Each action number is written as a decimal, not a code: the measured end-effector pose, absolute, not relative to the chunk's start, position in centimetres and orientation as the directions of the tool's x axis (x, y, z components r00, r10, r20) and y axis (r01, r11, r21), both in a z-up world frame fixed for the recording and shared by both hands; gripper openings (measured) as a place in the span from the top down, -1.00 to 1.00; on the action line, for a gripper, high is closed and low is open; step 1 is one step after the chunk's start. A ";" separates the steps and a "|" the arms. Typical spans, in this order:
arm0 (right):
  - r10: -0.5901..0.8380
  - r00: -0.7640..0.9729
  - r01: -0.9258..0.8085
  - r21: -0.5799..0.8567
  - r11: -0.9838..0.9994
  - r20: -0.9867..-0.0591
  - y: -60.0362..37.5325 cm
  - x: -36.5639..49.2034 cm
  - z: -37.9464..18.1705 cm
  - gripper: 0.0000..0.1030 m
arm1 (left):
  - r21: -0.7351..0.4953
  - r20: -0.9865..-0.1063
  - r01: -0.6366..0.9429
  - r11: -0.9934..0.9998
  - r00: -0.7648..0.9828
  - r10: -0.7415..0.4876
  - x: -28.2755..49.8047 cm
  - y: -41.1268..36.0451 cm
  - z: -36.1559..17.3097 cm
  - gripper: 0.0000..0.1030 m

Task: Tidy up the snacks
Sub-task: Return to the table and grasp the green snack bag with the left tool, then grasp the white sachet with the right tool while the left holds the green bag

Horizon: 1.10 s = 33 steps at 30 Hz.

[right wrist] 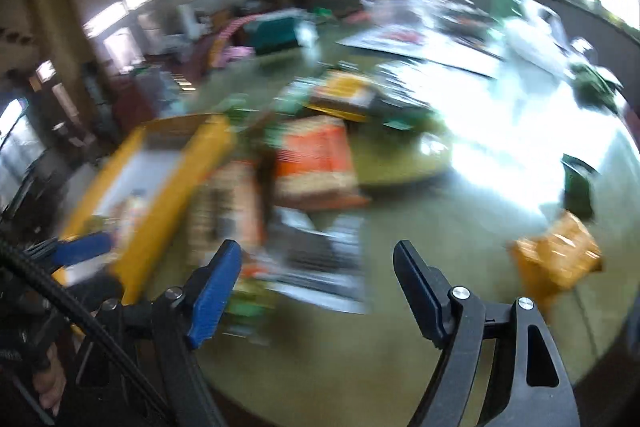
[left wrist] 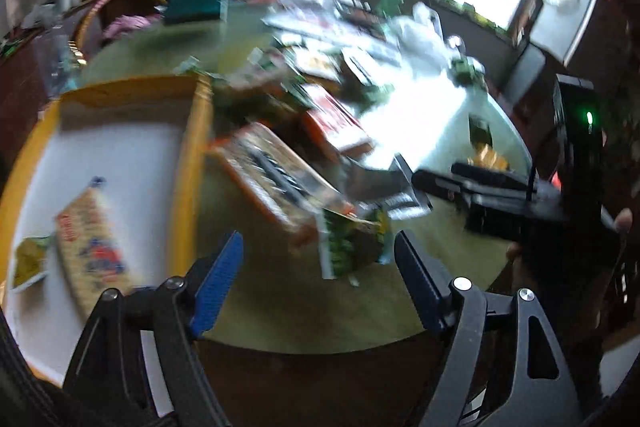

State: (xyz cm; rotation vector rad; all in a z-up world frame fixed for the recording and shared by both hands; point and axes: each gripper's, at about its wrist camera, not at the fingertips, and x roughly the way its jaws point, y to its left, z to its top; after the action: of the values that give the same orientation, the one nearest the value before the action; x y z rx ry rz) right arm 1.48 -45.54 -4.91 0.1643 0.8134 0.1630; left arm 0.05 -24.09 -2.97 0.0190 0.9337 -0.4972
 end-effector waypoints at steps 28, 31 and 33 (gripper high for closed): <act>0.092 0.639 -0.126 0.015 0.992 -0.763 -43.9 7.9 -7.7 -1.00 | -0.074 -0.812 0.445 0.892 0.493 -0.313 0.8 -28.5 -6.6 0.13; 0.092 0.639 -0.126 0.014 0.992 -0.763 -43.9 7.9 -7.7 -1.00 | -0.073 -0.812 0.445 0.893 0.493 -0.313 0.7 -28.5 -6.5 0.13; 0.092 0.639 -0.126 0.014 0.992 -0.763 -43.9 7.9 -7.7 -1.00 | -0.078 -0.813 0.441 0.894 0.491 -0.313 0.8 -28.5 -6.5 0.13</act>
State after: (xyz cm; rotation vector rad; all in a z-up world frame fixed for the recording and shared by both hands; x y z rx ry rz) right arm 7.87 -43.94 -7.70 -0.0416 0.8684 0.1242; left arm 0.75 -28.48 -6.52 0.1477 0.9537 -0.4599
